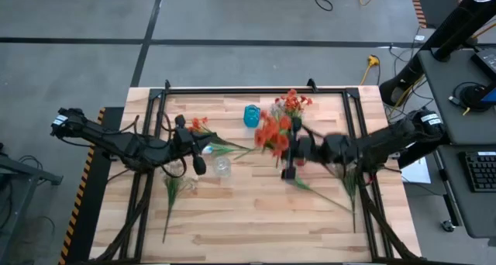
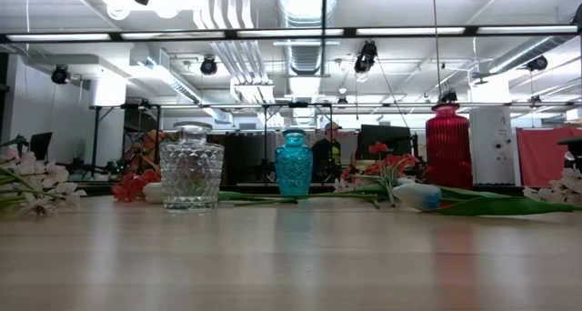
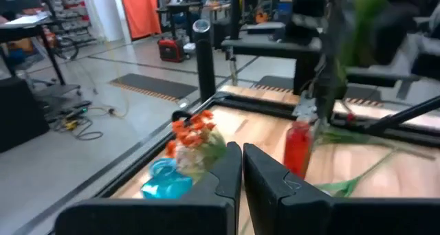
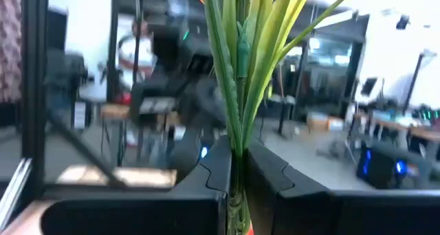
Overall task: Sort flowers into vase by color
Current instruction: Put the bottom orange flowers into the blue vase, then put the left white flowers into the red vase
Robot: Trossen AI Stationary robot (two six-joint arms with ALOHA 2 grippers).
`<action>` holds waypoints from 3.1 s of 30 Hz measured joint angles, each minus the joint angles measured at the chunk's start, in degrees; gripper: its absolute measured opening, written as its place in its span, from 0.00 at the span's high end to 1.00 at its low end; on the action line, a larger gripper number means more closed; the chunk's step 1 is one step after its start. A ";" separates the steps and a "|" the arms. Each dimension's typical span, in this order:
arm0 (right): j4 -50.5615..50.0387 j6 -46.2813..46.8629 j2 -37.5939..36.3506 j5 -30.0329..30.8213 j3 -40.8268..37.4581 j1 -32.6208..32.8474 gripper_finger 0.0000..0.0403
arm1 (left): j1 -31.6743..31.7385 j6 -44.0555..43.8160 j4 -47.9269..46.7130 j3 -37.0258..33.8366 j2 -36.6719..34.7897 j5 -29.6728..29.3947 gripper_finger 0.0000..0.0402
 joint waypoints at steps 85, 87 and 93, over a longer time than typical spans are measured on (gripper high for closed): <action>-26.69 20.31 9.74 -12.07 8.17 -33.21 0.37 | 0.17 -3.10 -4.50 -0.02 1.09 -10.52 1.00; -29.68 20.57 7.98 -12.09 8.17 -33.22 0.35 | 0.17 -3.66 -4.50 -0.02 1.51 -10.51 1.00; -40.42 22.19 2.16 -12.07 8.17 -33.20 0.34 | 0.12 -7.54 -4.16 0.07 2.20 -9.88 1.00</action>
